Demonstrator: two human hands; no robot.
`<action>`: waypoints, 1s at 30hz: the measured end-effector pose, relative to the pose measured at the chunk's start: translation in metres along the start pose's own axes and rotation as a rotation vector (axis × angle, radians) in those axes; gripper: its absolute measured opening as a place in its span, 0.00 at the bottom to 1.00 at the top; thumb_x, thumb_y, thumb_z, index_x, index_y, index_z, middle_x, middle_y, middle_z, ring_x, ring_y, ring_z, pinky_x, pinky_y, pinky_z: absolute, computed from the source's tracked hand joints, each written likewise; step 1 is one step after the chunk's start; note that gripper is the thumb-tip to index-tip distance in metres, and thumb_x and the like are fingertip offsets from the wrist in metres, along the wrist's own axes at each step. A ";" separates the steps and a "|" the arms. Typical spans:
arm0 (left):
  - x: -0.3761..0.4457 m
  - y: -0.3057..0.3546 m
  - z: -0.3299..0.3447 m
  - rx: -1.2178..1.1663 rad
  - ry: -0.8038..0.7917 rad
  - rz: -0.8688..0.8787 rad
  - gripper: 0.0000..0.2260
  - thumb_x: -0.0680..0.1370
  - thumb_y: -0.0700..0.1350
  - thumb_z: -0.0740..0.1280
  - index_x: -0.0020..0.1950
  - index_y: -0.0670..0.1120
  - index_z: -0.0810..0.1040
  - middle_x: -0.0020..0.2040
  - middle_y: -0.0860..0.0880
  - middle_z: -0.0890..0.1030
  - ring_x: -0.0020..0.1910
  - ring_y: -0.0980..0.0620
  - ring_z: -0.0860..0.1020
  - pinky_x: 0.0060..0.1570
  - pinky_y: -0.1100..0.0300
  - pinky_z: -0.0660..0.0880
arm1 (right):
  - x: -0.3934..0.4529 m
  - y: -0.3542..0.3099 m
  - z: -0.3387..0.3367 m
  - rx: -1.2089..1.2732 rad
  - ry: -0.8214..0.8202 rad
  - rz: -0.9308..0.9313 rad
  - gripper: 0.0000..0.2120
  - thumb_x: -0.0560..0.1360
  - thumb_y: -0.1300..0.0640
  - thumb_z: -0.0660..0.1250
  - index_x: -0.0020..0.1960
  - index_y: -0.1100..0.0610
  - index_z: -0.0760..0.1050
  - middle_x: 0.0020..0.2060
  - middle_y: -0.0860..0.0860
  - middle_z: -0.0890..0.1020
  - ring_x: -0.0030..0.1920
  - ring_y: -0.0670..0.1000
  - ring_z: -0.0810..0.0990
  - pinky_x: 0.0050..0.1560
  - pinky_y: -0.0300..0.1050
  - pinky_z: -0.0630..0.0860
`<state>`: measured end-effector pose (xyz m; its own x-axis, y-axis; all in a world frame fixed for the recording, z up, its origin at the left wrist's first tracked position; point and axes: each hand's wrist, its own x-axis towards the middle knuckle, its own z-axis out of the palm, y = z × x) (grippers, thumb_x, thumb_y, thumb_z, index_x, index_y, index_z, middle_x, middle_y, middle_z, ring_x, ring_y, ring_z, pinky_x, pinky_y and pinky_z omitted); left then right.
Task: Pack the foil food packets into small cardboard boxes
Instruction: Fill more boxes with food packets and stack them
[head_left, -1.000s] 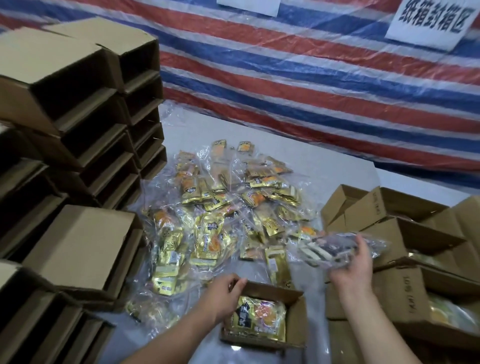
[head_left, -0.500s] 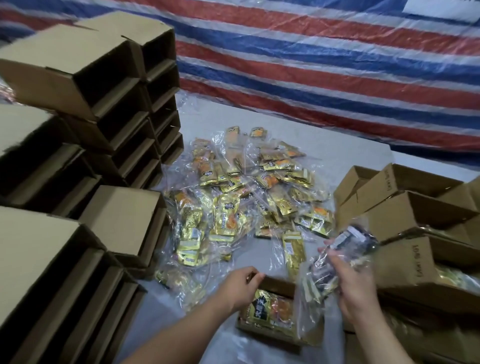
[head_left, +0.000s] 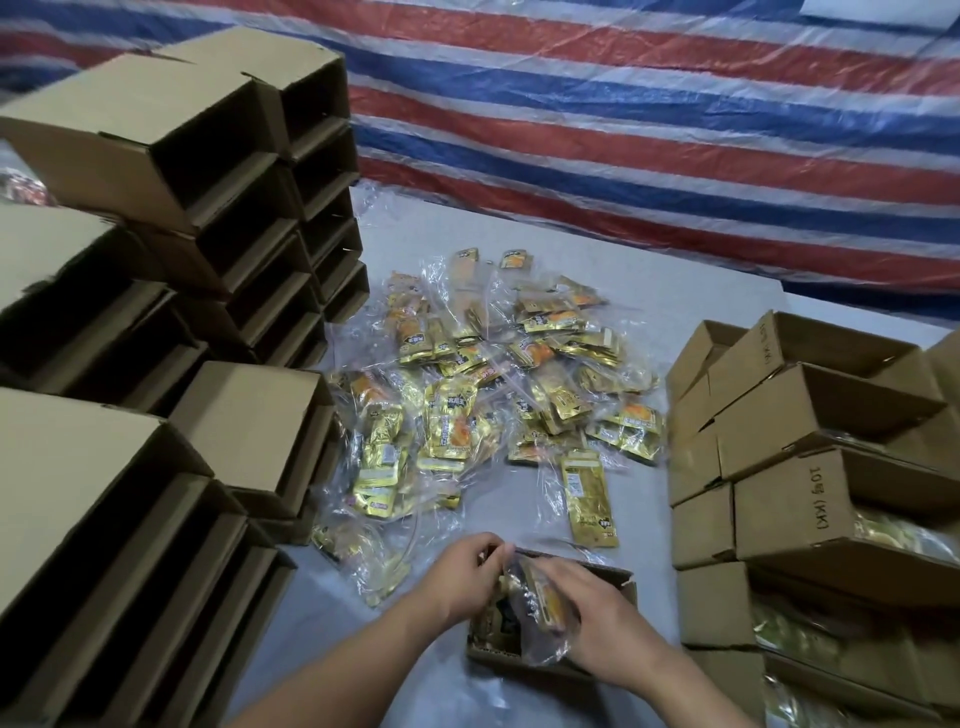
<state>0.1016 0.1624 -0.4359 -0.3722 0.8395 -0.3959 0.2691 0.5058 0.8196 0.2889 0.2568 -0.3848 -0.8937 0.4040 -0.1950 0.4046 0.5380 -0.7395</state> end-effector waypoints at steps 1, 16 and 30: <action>0.000 -0.002 0.001 -0.015 -0.003 0.005 0.11 0.80 0.59 0.61 0.47 0.55 0.79 0.44 0.53 0.83 0.42 0.61 0.79 0.47 0.62 0.75 | 0.001 0.003 0.001 -0.025 -0.029 0.009 0.32 0.73 0.54 0.73 0.75 0.43 0.67 0.66 0.39 0.74 0.67 0.39 0.72 0.67 0.38 0.69; -0.001 -0.004 0.017 -0.181 0.013 0.014 0.08 0.80 0.54 0.64 0.41 0.59 0.79 0.42 0.56 0.81 0.42 0.62 0.78 0.44 0.68 0.73 | 0.038 0.005 0.038 -0.606 -0.472 0.287 0.26 0.74 0.49 0.70 0.70 0.53 0.70 0.61 0.56 0.76 0.62 0.60 0.78 0.61 0.51 0.76; -0.003 -0.003 0.022 -0.148 0.052 0.040 0.07 0.80 0.53 0.65 0.45 0.55 0.80 0.43 0.53 0.83 0.38 0.63 0.78 0.37 0.72 0.72 | 0.002 0.004 0.004 -0.067 -0.204 0.392 0.04 0.74 0.54 0.68 0.47 0.50 0.81 0.43 0.46 0.83 0.44 0.46 0.79 0.50 0.39 0.75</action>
<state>0.1212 0.1620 -0.4464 -0.4100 0.8452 -0.3427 0.1527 0.4341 0.8878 0.2882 0.2566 -0.3901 -0.6874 0.4367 -0.5804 0.7263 0.4225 -0.5423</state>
